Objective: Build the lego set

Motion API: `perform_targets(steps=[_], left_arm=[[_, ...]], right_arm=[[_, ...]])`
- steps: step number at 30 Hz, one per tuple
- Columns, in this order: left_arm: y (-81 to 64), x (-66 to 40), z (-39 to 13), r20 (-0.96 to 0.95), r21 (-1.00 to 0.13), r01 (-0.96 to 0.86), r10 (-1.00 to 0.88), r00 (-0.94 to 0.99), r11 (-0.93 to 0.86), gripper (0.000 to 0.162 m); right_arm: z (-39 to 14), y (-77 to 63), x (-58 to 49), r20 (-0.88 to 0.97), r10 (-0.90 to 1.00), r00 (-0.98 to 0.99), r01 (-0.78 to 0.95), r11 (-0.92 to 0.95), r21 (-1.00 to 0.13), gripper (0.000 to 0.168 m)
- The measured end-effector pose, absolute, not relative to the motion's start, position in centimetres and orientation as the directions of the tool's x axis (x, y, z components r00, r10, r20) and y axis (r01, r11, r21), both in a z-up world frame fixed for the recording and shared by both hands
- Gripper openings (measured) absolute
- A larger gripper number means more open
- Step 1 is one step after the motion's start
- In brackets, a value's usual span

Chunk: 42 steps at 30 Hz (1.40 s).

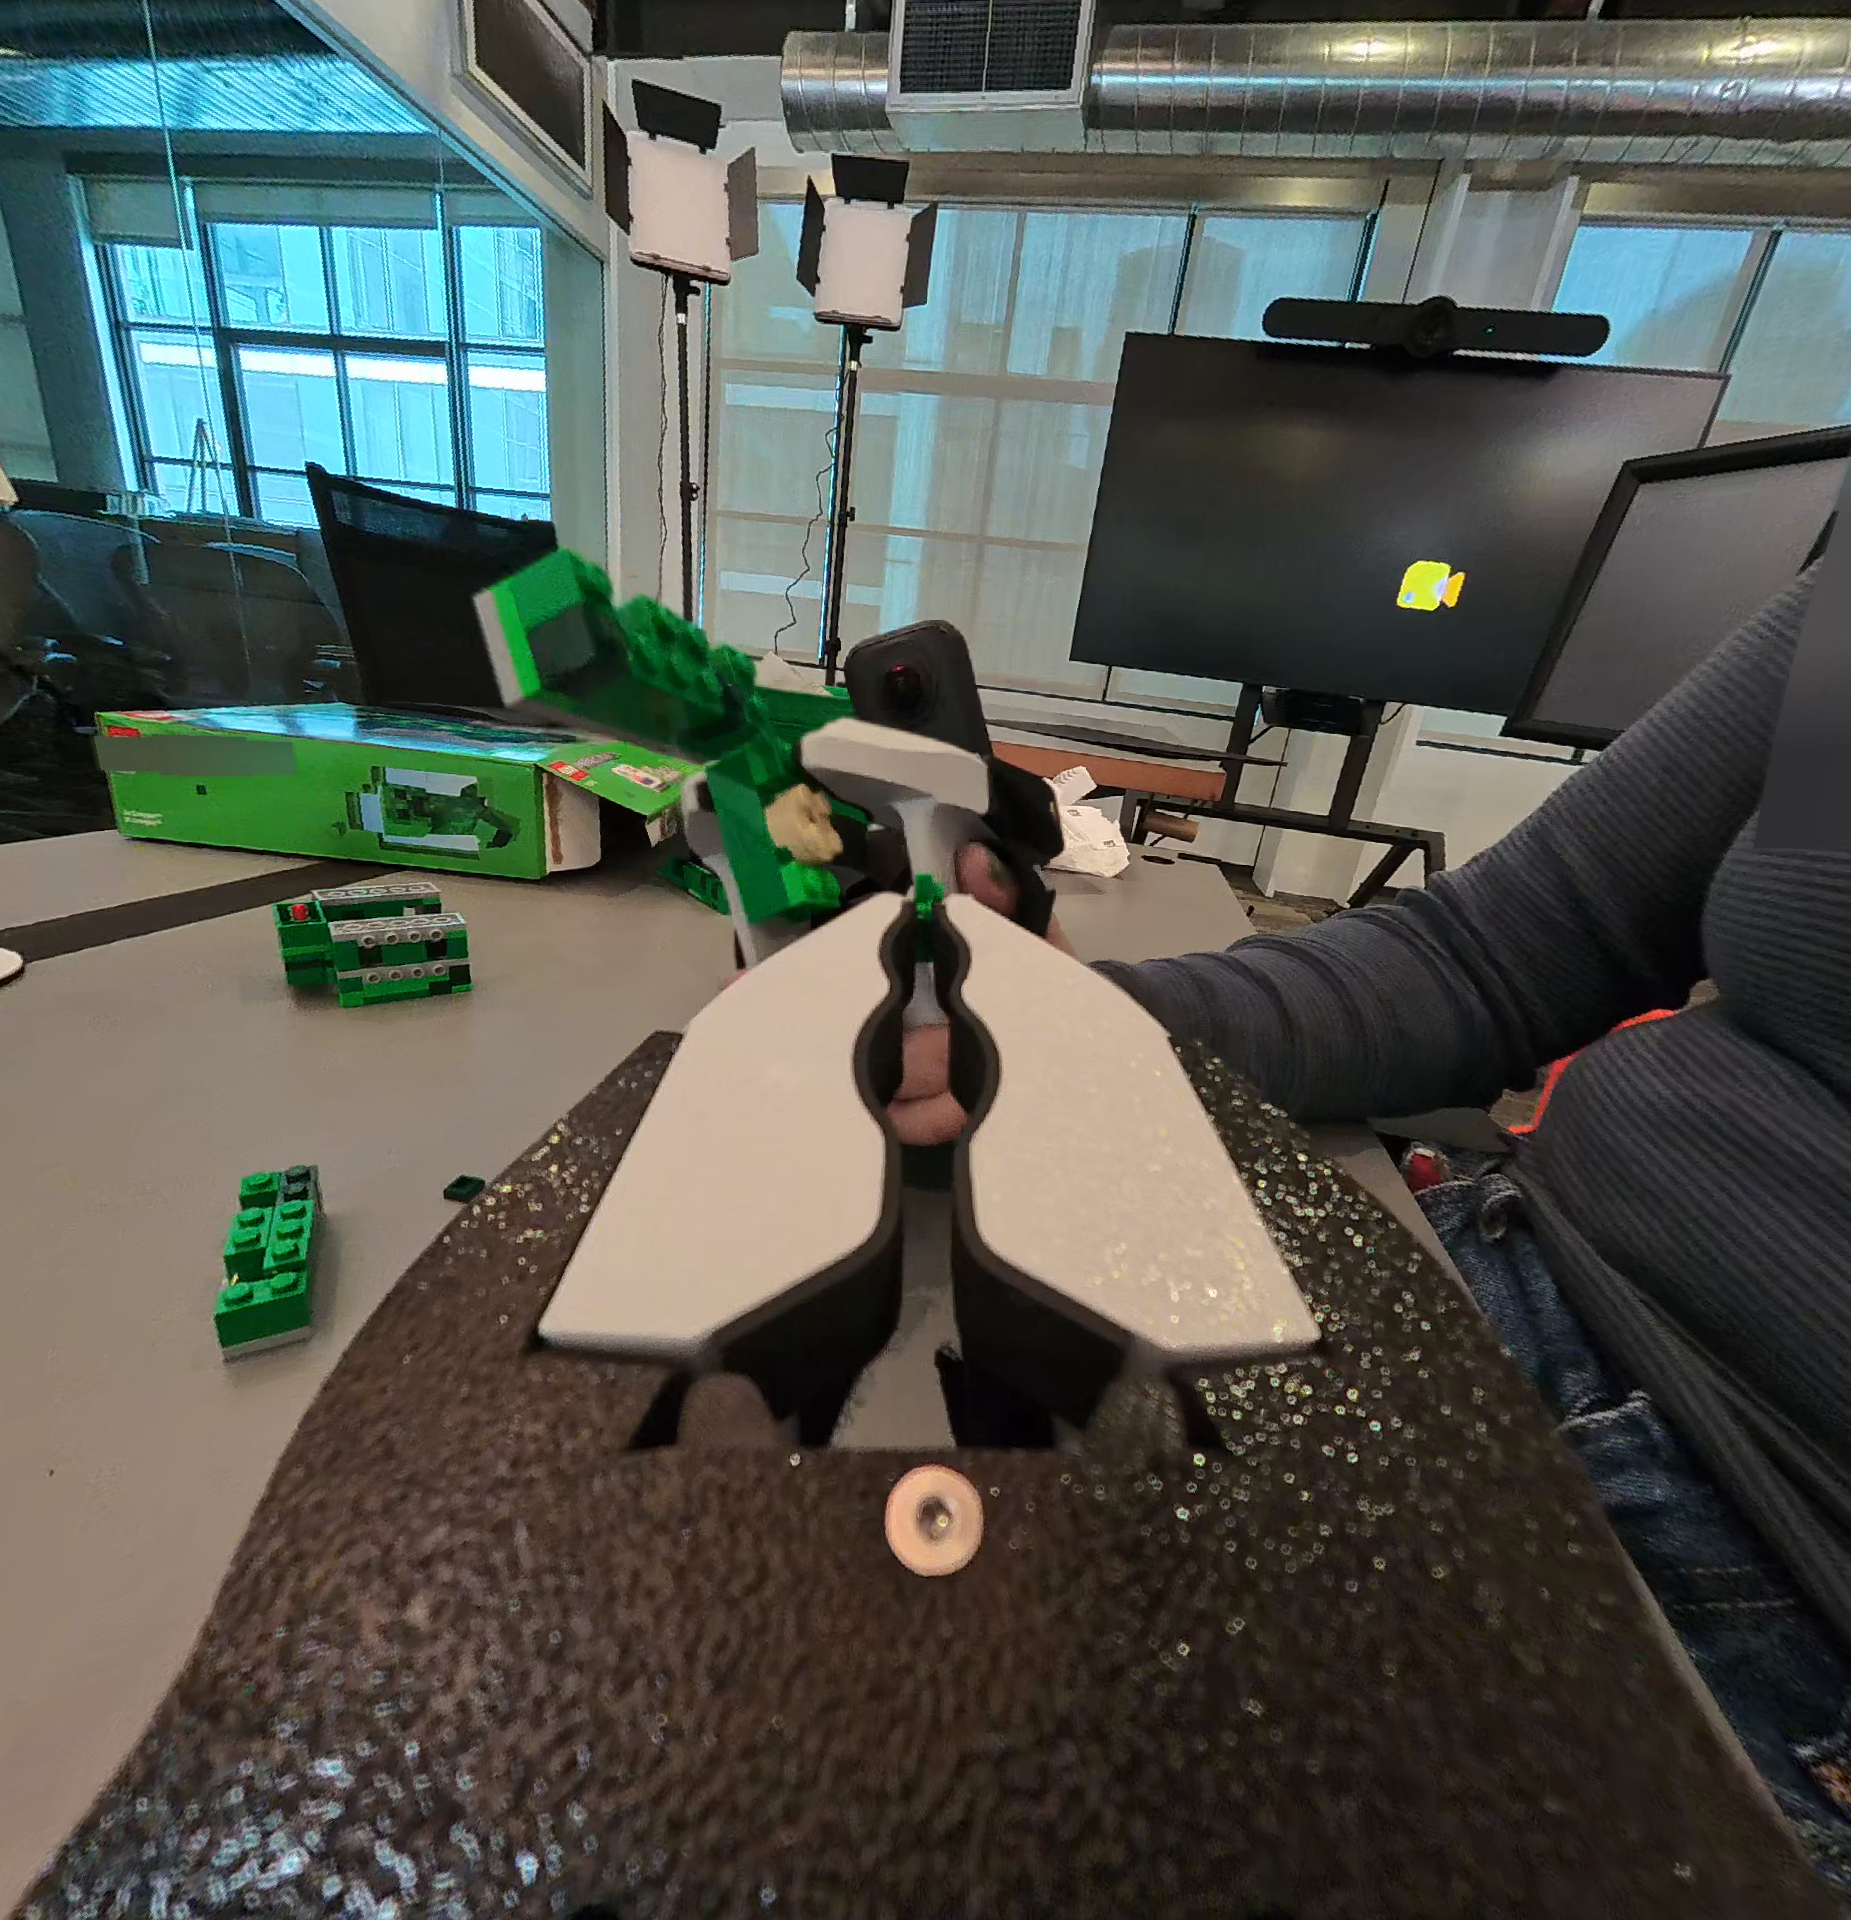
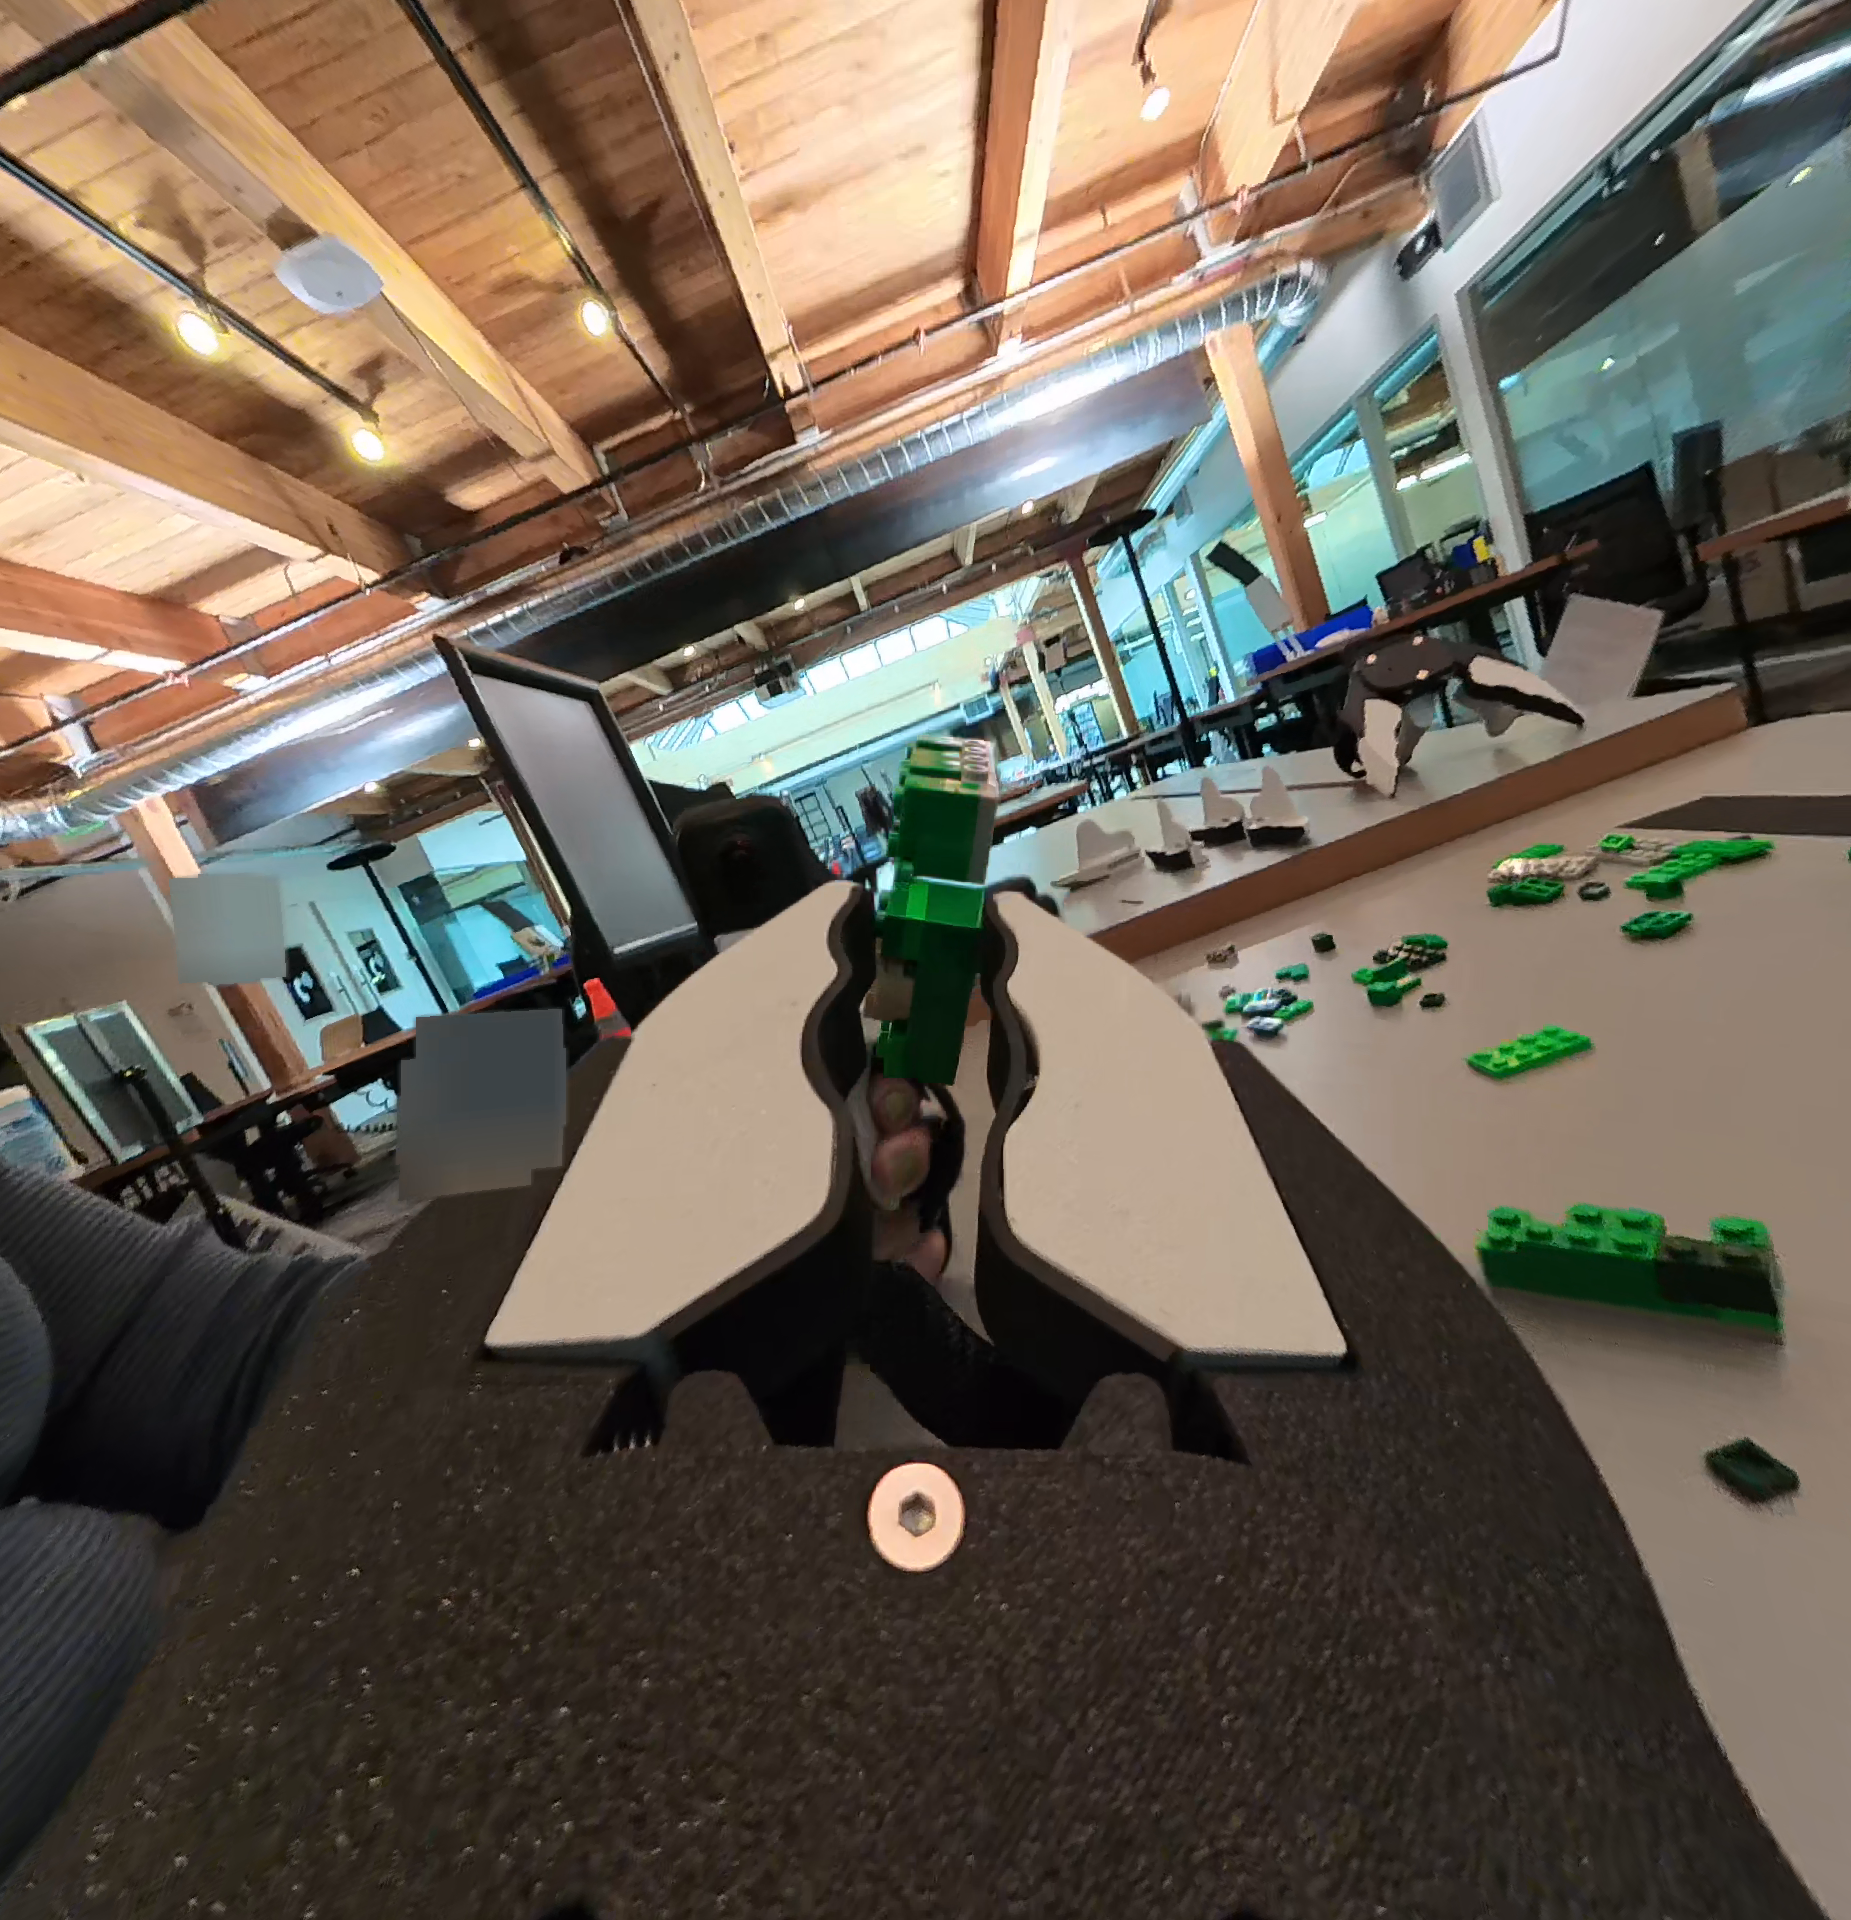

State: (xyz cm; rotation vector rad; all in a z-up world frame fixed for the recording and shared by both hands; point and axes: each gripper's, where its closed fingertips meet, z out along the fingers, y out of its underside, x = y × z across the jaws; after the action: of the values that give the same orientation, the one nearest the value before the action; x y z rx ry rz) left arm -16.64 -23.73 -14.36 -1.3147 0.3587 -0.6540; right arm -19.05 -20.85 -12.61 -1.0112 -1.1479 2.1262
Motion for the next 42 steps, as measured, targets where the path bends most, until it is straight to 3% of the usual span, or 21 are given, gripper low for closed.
perform_targets(steps=[9, 42], left_arm=[[-23.5, -16.9, -14.5, 0.138, -0.965, 0.245, -0.614, 0.777, 0.094, 0.002], [-23.4, -16.7, -14.7, 0.159, -0.966, 0.25, -0.622, 0.767, 0.062, 0.002]], right_arm=[[-13.3, -22.1, -18.7, -0.366, 0.68, -0.635, -0.012, -0.483, -0.876, 0.019], [-12.5, -22.4, -18.4, -0.325, 0.681, -0.656, -0.094, -0.501, -0.86, 0.018]])
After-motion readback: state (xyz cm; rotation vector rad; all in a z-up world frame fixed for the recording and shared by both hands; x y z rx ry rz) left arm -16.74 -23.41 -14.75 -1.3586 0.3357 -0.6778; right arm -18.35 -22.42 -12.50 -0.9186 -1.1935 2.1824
